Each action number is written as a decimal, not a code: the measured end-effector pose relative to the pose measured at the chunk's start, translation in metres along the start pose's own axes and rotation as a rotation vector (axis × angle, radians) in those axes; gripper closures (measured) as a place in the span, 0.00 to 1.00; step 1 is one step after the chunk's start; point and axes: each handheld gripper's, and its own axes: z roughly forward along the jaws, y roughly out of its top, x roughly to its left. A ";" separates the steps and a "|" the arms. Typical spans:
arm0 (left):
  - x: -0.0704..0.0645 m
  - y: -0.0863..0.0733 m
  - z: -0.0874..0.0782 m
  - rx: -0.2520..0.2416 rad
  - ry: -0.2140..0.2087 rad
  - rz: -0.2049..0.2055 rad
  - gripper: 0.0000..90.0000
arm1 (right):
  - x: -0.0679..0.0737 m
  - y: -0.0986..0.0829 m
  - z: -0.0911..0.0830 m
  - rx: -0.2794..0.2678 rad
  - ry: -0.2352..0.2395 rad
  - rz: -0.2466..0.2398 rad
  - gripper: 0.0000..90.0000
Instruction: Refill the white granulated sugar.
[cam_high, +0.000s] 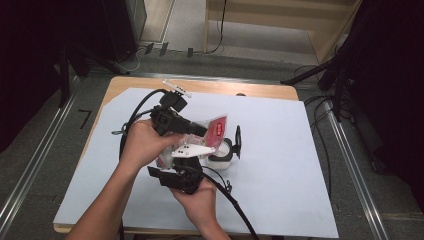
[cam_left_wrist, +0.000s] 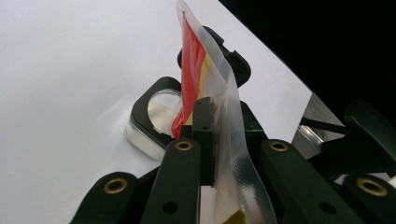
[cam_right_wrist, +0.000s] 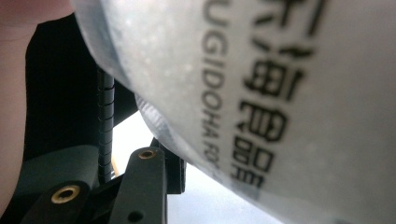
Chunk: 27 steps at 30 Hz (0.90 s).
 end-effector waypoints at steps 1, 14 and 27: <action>0.000 0.000 0.000 -0.002 0.000 -0.002 0.93 | 0.000 0.000 0.000 -0.001 0.001 0.001 0.71; 0.001 0.001 0.000 0.000 0.006 -0.009 0.92 | 0.000 0.001 -0.001 0.000 0.008 0.007 0.70; 0.004 0.003 -0.001 -0.008 -0.013 -0.025 0.92 | 0.000 0.003 -0.003 0.004 0.007 0.005 0.71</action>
